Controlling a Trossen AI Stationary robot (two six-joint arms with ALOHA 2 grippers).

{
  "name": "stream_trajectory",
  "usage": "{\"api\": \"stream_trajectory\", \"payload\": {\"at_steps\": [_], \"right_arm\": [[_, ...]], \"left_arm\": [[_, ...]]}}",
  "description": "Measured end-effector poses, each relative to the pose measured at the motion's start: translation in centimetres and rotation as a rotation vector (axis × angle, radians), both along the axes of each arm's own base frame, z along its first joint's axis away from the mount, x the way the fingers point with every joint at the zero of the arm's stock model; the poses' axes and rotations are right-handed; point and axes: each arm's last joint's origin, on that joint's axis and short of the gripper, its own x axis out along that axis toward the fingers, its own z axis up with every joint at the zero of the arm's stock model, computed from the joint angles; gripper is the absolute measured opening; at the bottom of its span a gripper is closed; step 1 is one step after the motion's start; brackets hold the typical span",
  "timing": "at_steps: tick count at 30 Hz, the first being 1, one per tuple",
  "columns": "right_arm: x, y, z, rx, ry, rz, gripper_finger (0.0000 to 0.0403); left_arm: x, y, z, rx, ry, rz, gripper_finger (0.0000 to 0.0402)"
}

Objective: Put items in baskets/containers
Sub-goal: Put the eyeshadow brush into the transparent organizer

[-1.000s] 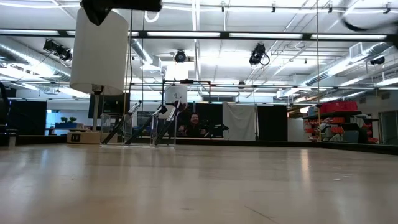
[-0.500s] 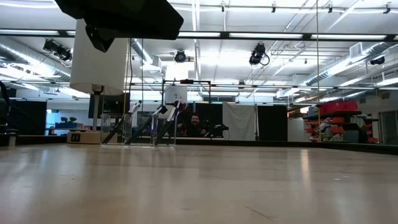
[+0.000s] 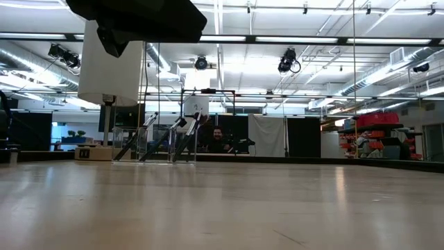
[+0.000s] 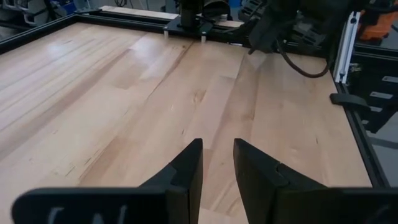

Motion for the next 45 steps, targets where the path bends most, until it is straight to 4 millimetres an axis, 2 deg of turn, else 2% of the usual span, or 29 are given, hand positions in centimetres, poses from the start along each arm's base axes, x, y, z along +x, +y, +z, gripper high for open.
{"api": "stream_trajectory", "payload": {"at_steps": [5,10,13,20,24,29,33,36,41,45], "right_arm": [[0.7,0.3,0.5,0.003,-0.032,0.008,0.0002],[2.8,1.9,2.0,0.002,-0.278,0.100,0.0002],[3.5,2.3,2.8,-0.055,-0.416,0.111,0.0002],[3.4,2.4,2.9,-0.225,-0.588,-0.074,0.0008],[2.7,3.1,2.9,-0.294,-0.755,-0.187,0.0052],[2.4,4.1,3.1,-0.318,-1.069,-0.271,0.0143],[3.3,4.0,1.3,-0.399,-1.113,-0.214,0.0204],[4.7,3.7,-0.9,-0.472,-1.114,-0.190,0.0220],[6.2,3.2,-3.7,-0.585,-1.196,-0.152,0.0211],[6.0,3.1,-4.2,-0.613,-1.209,-0.135,0.0181]], "left_arm": [[0.0,0.0,0.0,-0.002,-0.002,0.001,0.0092],[0.1,0.0,0.2,-0.015,-0.017,0.001,0.0092],[0.1,0.0,0.3,-0.018,-0.021,0.001,0.0092],[0.1,-0.1,0.3,-0.024,-0.026,-0.002,0.0092],[0.1,-0.1,0.3,-0.024,-0.025,-0.002,0.0092],[0.1,-0.1,0.3,-0.017,-0.023,-0.004,0.0092],[0.1,-0.1,0.3,-0.016,-0.022,-0.005,0.0092],[0.1,-0.1,0.3,-0.015,-0.022,-0.004,0.0092],[0.1,-0.1,0.3,-0.015,-0.021,-0.004,0.0092],[0.1,-0.1,0.3,-0.021,-0.022,-0.003,0.0092]]}}
